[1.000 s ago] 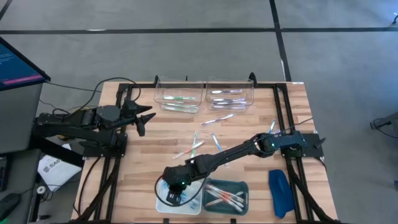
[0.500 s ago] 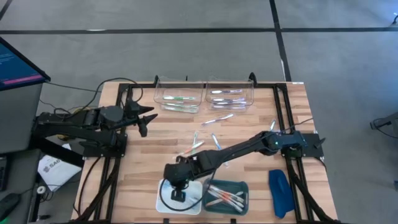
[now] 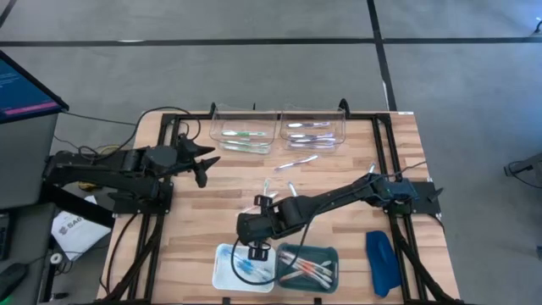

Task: Pick & Place Toothbrushes
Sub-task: Put the orange toothbrush into the green bin

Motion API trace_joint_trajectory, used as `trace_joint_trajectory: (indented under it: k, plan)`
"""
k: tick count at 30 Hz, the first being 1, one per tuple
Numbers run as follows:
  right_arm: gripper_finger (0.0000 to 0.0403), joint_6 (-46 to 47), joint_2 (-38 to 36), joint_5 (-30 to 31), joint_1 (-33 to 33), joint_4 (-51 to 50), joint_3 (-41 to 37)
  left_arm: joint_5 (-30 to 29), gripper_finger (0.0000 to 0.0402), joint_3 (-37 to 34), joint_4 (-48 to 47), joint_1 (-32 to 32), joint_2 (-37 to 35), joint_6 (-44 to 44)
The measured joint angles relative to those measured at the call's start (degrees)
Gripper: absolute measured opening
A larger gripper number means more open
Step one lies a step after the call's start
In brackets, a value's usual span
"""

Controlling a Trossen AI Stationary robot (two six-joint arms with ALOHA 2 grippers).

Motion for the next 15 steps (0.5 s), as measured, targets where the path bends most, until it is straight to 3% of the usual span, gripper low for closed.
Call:
trace_joint_trajectory:
  k: [15]
  plan:
    - [0.0,11.3,-2.0,9.5,3.3,-8.4,-8.7,0.1,0.0168,0.0,0.3,0.0,1.1,0.5]
